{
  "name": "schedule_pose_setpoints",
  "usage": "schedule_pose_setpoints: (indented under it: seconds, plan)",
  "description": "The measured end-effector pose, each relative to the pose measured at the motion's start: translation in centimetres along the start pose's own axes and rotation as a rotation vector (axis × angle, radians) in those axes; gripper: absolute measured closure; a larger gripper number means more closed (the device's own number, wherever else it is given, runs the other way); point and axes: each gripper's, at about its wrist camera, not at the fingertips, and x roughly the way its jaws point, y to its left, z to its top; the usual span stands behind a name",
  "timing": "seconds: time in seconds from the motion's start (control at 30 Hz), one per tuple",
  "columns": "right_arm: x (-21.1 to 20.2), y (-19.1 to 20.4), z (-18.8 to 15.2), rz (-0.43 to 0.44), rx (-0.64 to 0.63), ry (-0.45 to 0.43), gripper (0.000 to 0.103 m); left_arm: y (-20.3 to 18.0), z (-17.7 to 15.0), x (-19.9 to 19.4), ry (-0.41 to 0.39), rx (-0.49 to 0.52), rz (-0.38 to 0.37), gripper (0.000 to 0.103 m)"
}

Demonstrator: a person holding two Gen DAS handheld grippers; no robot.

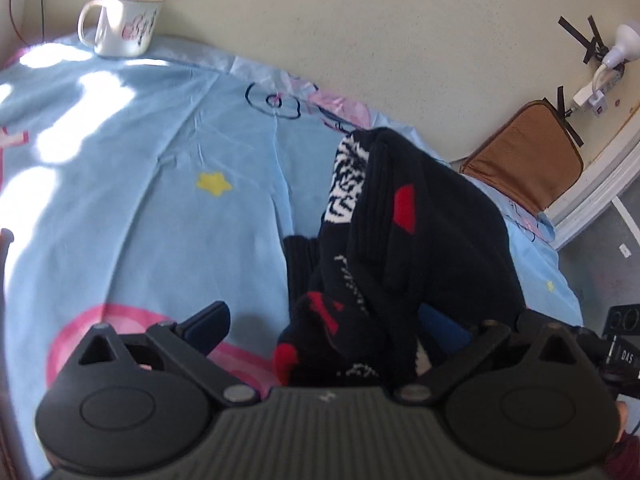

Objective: Fold small clothes

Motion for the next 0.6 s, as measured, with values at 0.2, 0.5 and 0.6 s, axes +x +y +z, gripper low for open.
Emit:
schedule_pose_setpoints:
  seconds: [0.2,0.5,0.6]
  plan:
    - [3.9,0.9,0.0,0.047,0.018,0.064,0.024,0.4,-0.8,0.8,-0.044,-0.076,-0.108,0.012]
    - [0.4,0.1,7.0,0.038,-0.061,-0.214,0.039,-6.7,8.2,4.4,-0.088,0.090,-0.164,0.025]
    - [0.6,-2.2,10.8,-0.001,-0.054,-0.293,0.039,-9.2,12.1,8.2,-0.118,0.168,-0.144,0.023]
